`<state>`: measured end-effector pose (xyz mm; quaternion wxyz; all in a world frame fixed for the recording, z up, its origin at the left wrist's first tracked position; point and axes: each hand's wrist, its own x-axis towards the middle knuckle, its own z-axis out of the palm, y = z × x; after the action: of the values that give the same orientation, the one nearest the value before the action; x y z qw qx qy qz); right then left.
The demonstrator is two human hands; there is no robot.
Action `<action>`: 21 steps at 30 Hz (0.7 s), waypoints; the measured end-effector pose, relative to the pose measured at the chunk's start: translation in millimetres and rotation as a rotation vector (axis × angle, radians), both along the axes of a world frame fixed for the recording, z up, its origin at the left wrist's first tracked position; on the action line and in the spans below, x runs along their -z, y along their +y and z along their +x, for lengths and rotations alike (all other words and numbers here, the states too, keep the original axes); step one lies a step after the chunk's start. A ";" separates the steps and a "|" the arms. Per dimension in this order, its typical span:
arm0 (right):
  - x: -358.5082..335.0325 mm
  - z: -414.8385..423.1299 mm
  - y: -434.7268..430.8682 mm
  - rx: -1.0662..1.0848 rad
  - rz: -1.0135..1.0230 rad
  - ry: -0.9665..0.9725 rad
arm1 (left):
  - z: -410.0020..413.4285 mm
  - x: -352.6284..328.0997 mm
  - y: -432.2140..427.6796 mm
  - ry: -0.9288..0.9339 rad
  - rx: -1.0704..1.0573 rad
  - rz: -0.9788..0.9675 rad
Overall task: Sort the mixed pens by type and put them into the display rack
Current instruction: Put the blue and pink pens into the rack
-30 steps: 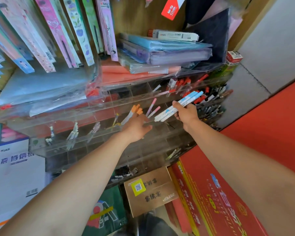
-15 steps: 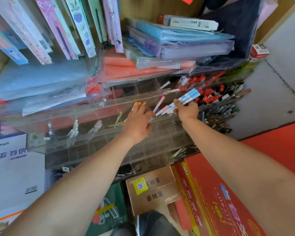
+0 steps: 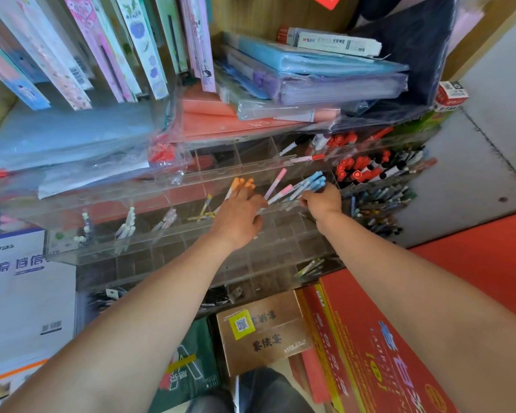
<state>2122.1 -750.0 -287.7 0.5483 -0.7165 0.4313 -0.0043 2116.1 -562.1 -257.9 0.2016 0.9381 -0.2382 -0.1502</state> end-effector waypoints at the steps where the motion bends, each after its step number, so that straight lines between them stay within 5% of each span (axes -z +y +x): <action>1: 2.3 -2.2 -1.0 -0.007 0.003 0.002 | -1.0 -0.5 0.0 0.015 -0.007 0.009; 7: -2.3 -25.3 12.8 -0.040 -0.002 0.028 | -12.2 -7.8 0.5 0.048 -0.061 -0.018; 13: -30.2 -55.8 66.2 -0.476 0.028 -0.010 | -41.3 -13.5 28.4 0.036 -0.147 -0.033; 21: -26.1 -88.1 184.3 -1.018 -0.240 0.020 | -107.1 -7.2 156.0 0.097 -0.415 0.030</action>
<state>2034.0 -565.7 -261.6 0.3910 -0.8931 0.0300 0.2203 2009.0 -406.1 -250.8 0.2256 0.9616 -0.0280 -0.1538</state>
